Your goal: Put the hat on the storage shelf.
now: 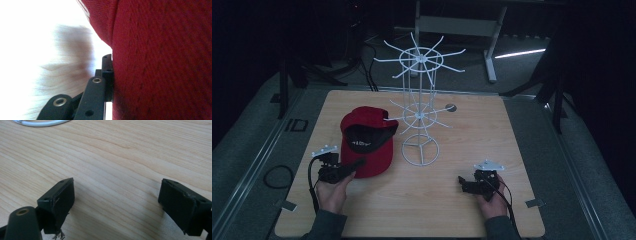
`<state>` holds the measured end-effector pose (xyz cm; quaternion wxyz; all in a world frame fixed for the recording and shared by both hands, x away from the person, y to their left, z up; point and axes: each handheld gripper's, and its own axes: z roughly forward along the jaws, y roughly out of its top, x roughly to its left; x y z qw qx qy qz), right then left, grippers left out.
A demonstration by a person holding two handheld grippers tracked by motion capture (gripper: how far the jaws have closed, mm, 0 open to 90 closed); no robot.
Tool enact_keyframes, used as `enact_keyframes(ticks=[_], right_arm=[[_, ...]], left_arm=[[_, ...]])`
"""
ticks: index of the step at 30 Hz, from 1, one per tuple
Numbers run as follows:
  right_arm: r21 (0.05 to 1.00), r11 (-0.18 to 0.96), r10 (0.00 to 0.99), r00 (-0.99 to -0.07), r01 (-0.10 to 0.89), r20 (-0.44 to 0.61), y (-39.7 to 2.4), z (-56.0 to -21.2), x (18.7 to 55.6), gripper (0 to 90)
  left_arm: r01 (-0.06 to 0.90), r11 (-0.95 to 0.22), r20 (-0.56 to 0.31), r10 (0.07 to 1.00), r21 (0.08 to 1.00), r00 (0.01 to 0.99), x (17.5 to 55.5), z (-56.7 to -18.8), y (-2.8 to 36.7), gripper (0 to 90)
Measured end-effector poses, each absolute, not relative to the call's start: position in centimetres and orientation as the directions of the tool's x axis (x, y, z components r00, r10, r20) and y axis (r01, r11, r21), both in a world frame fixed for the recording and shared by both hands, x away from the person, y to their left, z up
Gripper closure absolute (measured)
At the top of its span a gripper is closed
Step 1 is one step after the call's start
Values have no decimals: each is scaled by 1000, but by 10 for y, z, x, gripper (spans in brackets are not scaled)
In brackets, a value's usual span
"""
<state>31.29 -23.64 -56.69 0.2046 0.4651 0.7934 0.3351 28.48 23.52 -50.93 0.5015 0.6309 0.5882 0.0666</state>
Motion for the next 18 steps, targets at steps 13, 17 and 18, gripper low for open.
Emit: enact_keyframes(ticks=[13,17,18], right_arm=[[722,342,875,-483,601,-12,-236,-567,313,134],[722,342,875,-483,601,-13,-236,-567,313,134],[722,342,876,-483,601,-12,-236,-567,313,134]], left_arm=[[643,226,-503,815,732,286,286,-497,243,833],[636,230,-502,816,736,286,287,-494,243,833],[635,230,-501,817,738,287,287,-494,244,833]])
